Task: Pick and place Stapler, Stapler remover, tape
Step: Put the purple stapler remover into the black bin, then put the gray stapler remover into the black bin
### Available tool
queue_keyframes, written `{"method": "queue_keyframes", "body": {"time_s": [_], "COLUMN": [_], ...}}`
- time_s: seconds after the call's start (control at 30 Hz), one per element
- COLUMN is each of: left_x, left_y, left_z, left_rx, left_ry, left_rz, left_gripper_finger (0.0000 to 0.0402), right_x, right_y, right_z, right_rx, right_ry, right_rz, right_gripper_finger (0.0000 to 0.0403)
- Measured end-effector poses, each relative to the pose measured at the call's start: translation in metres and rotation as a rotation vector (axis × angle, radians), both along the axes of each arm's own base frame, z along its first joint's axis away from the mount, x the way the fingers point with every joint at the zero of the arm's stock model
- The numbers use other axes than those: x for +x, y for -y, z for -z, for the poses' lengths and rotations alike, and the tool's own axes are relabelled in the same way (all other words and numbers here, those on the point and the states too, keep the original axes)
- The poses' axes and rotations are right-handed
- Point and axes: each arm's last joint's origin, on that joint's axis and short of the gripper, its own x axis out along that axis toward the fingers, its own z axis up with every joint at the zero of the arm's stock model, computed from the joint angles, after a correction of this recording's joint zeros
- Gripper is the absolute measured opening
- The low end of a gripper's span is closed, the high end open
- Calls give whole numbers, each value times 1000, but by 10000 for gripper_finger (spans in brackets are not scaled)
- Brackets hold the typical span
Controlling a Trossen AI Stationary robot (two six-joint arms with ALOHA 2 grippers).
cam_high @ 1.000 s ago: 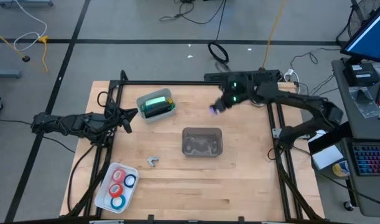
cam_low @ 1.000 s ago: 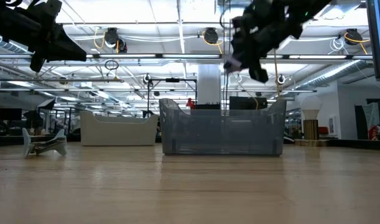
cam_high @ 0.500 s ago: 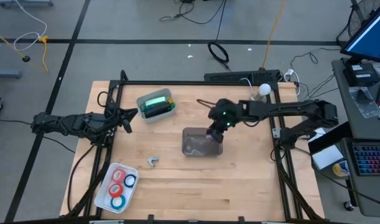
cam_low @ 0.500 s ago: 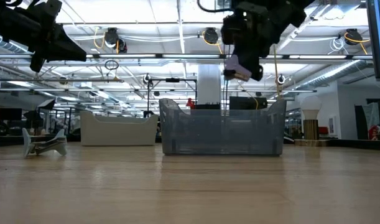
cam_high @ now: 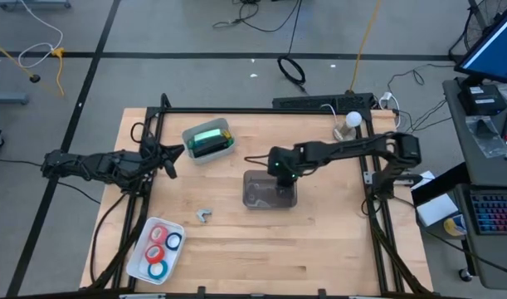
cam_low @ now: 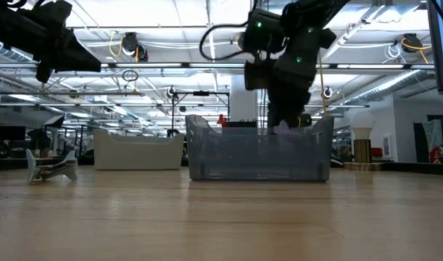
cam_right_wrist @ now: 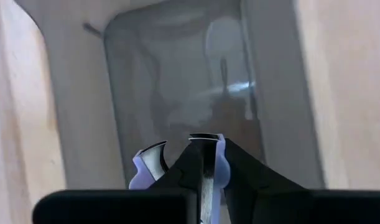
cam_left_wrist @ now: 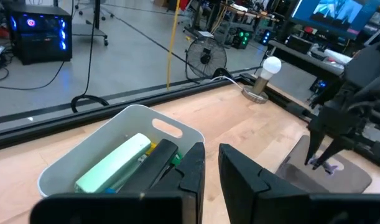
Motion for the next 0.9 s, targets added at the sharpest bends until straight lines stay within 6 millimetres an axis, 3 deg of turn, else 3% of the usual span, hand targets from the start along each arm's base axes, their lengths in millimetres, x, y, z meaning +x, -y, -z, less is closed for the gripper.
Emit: {"method": "queue_keyframes", "body": {"time_s": [0.23, 0.43, 0.67, 0.9], "left_x": [3, 5, 7, 9], "left_y": [0, 1, 1, 1], "left_z": [2, 3, 4, 2], "left_rx": [7, 13, 15, 7], "left_ry": [-30, -46, -59, -36], "left_rz": [2, 3, 3, 2], "left_gripper_finger": [44, 45, 45, 63], "right_x": [8, 10, 11, 8], "right_y": [0, 0, 0, -1], "right_z": [20, 35, 30, 4], "right_rx": [-7, 0, -2, -23], "right_ry": [-57, -109, -78, 29], "right_rz": [-32, -33, -37, -65], "right_gripper_finger": [27, 72, 86, 81]}}
